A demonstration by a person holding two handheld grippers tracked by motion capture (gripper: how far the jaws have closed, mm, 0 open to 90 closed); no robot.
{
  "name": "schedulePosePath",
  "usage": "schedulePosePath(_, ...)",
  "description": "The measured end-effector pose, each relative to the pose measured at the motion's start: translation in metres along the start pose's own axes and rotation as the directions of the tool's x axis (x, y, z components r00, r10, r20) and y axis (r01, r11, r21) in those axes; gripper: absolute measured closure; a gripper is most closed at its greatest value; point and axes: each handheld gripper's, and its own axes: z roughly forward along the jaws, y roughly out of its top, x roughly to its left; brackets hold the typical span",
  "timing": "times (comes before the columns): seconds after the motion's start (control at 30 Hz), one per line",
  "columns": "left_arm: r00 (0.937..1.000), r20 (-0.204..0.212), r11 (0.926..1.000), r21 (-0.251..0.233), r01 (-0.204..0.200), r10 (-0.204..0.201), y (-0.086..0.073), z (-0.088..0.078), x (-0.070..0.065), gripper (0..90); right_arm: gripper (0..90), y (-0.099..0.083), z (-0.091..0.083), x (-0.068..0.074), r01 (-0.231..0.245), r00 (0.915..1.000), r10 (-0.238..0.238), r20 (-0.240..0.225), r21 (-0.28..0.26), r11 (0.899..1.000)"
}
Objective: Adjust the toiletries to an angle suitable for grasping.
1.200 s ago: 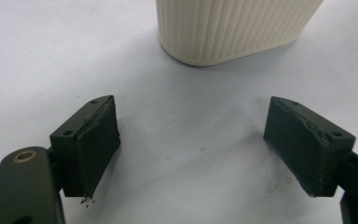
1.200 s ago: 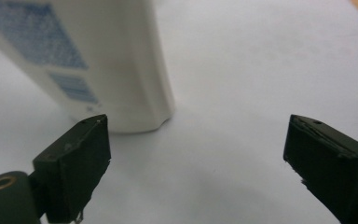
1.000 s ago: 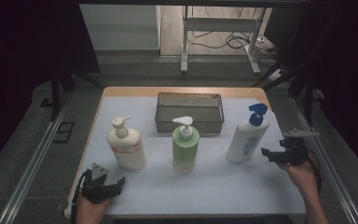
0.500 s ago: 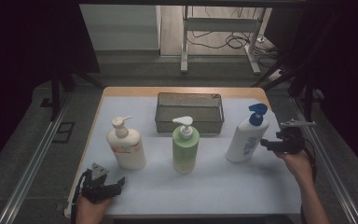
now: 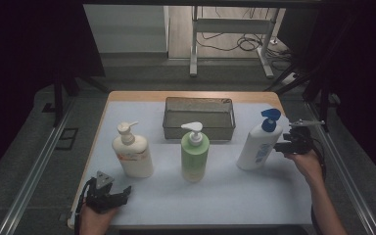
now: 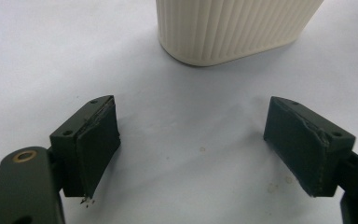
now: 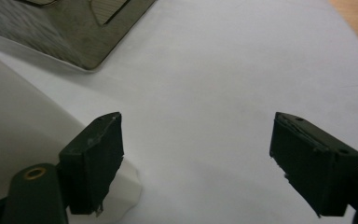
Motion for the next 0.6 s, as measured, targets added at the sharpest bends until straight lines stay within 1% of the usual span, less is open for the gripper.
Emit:
schedulePosePath(0.03, 1.0, 0.0, 1.0, 0.0, 0.0, 0.0, 0.0, 0.0, 0.0, 17.6, 20.5, -0.0005, -0.0001, 0.0, 0.001, 1.0, -0.001, -0.008, 0.002, 1.0)
schedulePosePath(0.13, 1.0, 0.0, 1.0, 0.0, 0.0, 0.0, 0.0, 0.0, 0.0, 17.6, 22.5, -0.002, -0.0006, 0.0008, 0.006, 0.9999, -0.006, -0.014, 0.0, 1.0)
schedulePosePath(0.6, 1.0, 0.0, 1.0, 0.0, 0.0, 0.0, 0.0, 0.0, 0.0, 17.6, 23.1, -0.0096, -0.0056, 0.0015, 0.019, 0.999, -0.02, -0.039, -0.007, 1.0)
